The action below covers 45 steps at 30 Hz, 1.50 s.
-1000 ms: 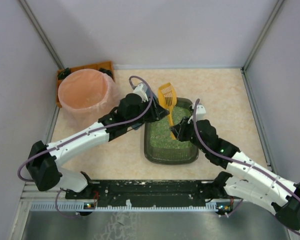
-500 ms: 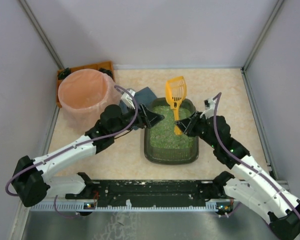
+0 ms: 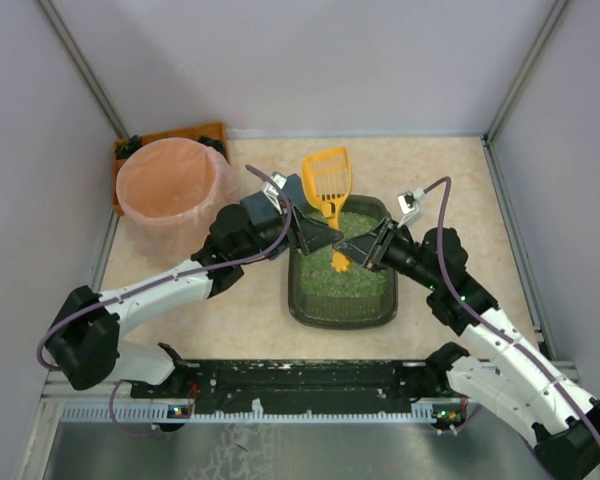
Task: Clean the litter box
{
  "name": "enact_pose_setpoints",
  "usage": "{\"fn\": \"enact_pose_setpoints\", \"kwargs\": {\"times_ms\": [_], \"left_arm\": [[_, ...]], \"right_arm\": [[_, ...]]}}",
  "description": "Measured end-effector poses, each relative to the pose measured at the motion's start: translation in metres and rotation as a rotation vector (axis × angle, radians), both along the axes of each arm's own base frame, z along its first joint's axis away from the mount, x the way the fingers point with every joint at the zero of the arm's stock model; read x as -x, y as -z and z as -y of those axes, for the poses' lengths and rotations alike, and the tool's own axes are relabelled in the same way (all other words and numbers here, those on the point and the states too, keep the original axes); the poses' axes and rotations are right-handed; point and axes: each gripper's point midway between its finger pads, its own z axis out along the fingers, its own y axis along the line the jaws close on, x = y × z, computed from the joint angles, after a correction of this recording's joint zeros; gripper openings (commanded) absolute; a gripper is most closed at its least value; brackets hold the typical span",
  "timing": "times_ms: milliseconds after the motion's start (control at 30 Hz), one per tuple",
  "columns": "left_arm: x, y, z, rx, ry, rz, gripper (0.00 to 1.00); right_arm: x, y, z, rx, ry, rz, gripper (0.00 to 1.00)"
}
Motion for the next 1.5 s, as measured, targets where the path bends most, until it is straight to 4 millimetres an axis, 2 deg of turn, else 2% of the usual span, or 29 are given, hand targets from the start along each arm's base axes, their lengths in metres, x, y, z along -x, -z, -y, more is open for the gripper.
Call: {"fn": "enact_pose_setpoints", "kwargs": {"times_ms": [300,433,633,667,700,867,933,1033,1233,1333,1433,1500], "left_arm": [[0.001,-0.028,0.004,0.103,0.025,0.04,0.52],[0.001,-0.034,0.004,0.125,0.024,0.044,0.47],[0.0,-0.04,0.002,0.156,0.025,0.03,0.08],[0.002,-0.042,0.002,0.164,0.03,0.025,0.02],[0.002,-0.043,0.003,0.17,0.033,0.017,0.0],[0.003,-0.045,0.003,0.179,0.036,-0.007,0.0],[-0.002,-0.043,0.002,0.172,0.012,-0.008,0.0],[-0.012,-0.04,-0.001,0.17,-0.036,-0.028,0.0],[-0.022,-0.039,-0.008,0.223,-0.11,-0.076,0.0],[-0.026,-0.041,-0.012,0.26,-0.14,-0.112,0.0],[-0.029,-0.05,-0.015,0.311,-0.157,-0.127,0.0],[-0.03,-0.055,-0.016,0.336,-0.163,-0.128,0.0]], "right_arm": [[0.007,-0.012,-0.007,-0.063,-0.052,-0.012,0.0],[0.009,-0.014,-0.009,-0.078,-0.064,-0.02,0.0],[0.006,-0.015,-0.011,-0.096,-0.065,-0.028,0.0],[0.005,-0.014,-0.011,-0.098,-0.067,-0.029,0.04],[0.005,-0.014,-0.011,-0.099,-0.067,-0.027,0.09],[0.003,-0.011,-0.01,-0.093,-0.051,-0.029,0.51],[-0.001,-0.007,-0.005,-0.075,-0.02,-0.036,0.6],[-0.004,-0.006,0.001,-0.067,0.022,-0.026,0.64],[-0.005,-0.013,0.007,-0.106,0.055,0.016,0.65],[-0.006,-0.005,0.006,-0.122,0.058,0.005,0.65],[-0.008,0.005,0.005,-0.132,0.066,-0.02,0.65],[-0.008,0.005,0.004,-0.149,0.068,-0.024,0.63]]}}
